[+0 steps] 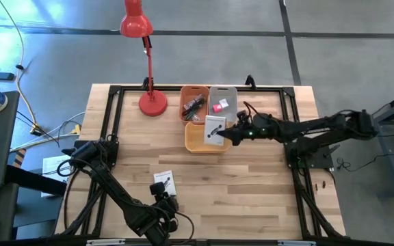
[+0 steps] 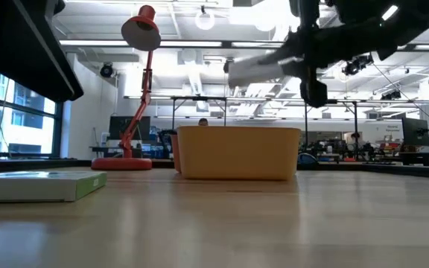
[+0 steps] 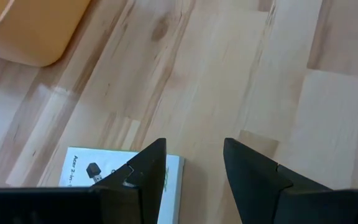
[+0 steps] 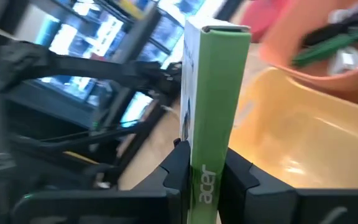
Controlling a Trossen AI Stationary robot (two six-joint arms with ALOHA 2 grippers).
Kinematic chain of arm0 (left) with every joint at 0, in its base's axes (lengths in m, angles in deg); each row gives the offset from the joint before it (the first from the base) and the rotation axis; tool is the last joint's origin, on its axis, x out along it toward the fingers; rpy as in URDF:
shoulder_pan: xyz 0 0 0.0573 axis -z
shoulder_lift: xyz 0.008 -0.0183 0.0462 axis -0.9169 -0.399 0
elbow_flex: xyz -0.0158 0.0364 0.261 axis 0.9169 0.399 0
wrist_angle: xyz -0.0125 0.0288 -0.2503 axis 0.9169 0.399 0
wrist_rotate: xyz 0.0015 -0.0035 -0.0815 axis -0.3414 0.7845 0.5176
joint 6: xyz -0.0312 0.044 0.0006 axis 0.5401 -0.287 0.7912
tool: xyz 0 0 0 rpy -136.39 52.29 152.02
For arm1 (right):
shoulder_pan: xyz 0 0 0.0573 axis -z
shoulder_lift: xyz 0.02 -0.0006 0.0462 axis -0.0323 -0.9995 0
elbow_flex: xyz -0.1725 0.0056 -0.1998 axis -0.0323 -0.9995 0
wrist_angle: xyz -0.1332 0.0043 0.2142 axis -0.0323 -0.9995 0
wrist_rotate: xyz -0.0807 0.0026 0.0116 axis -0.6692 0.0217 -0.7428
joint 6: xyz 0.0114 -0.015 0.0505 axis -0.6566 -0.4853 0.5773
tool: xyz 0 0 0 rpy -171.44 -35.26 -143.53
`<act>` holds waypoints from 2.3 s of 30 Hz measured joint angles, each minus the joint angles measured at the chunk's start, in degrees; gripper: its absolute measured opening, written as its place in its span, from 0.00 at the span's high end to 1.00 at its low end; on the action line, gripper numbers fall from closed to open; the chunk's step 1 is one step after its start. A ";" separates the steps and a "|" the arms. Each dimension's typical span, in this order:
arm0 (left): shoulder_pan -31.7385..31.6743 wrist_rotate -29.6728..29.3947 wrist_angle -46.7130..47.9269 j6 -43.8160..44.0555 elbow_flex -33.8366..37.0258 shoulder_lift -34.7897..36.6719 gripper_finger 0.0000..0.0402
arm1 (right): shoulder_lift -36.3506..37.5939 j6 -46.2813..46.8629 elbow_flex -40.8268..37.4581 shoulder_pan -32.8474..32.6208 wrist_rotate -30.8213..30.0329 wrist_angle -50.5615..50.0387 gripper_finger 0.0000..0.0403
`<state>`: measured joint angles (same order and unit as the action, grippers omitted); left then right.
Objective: Pick and place items into bin
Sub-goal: Put the right card reader box into the yellow bin
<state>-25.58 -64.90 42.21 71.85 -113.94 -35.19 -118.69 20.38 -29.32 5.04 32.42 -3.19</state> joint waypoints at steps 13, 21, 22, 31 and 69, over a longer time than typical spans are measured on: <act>-0.07 -1.12 0.05 0.05 0.00 0.00 0.63 | -4.69 0.12 0.09 4.21 0.12 -4.66 0.89; -0.07 -1.73 0.23 1.56 0.00 0.00 0.63 | -14.78 -2.42 10.44 4.36 5.68 -9.21 0.89; -0.07 -1.75 0.23 1.62 0.00 0.00 0.63 | -16.06 -3.22 12.46 4.36 5.98 -11.35 0.89; -0.04 -1.76 0.12 4.16 0.00 0.00 0.63 | -21.19 -5.16 20.90 4.44 2.56 -25.26 0.87; -0.04 -3.17 3.02 4.01 0.00 -0.02 0.63 | -21.22 1.60 20.90 4.40 0.92 -33.72 0.74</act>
<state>-25.62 -68.07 45.23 75.87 -113.94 -35.21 -139.91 21.98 -8.43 9.44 33.34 -36.91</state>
